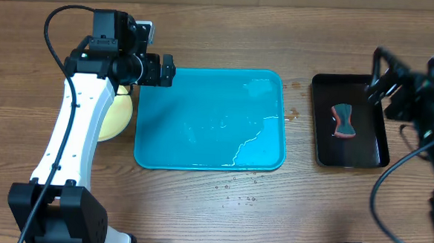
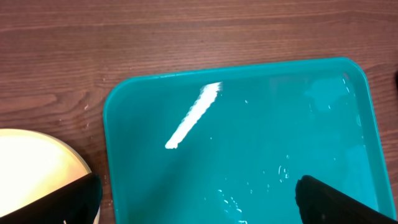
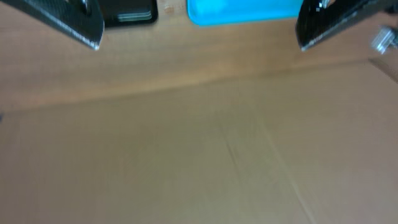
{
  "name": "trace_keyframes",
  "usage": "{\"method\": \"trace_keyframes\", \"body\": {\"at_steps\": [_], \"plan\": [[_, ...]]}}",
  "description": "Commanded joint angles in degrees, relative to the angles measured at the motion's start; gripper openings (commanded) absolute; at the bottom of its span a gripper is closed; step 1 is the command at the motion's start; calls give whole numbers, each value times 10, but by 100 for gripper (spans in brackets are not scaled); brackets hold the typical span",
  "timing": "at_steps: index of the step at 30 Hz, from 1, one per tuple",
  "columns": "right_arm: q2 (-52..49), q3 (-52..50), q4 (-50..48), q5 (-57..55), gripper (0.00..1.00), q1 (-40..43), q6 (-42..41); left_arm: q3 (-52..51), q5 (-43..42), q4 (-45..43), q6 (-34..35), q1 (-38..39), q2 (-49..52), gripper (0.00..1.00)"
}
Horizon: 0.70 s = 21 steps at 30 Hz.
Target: Clean dirty plates on tray and stack at the side
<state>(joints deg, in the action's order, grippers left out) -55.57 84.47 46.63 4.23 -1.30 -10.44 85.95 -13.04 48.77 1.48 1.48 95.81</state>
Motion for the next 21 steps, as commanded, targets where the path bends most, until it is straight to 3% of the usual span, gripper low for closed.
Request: {"method": "trace_keyframes", "body": {"at_steps": [1, 13, 21], "plan": [[82, -159, -78, -7, 100, -10, 1, 5, -1, 0, -2, 1, 5, 100], [397, -653, -464, -18, 100, -36, -3, 5, -1, 0, -2, 1, 5, 100], [517, -800, -515, -56, 100, -36, -3, 5, -1, 0, -2, 1, 5, 100]]}}
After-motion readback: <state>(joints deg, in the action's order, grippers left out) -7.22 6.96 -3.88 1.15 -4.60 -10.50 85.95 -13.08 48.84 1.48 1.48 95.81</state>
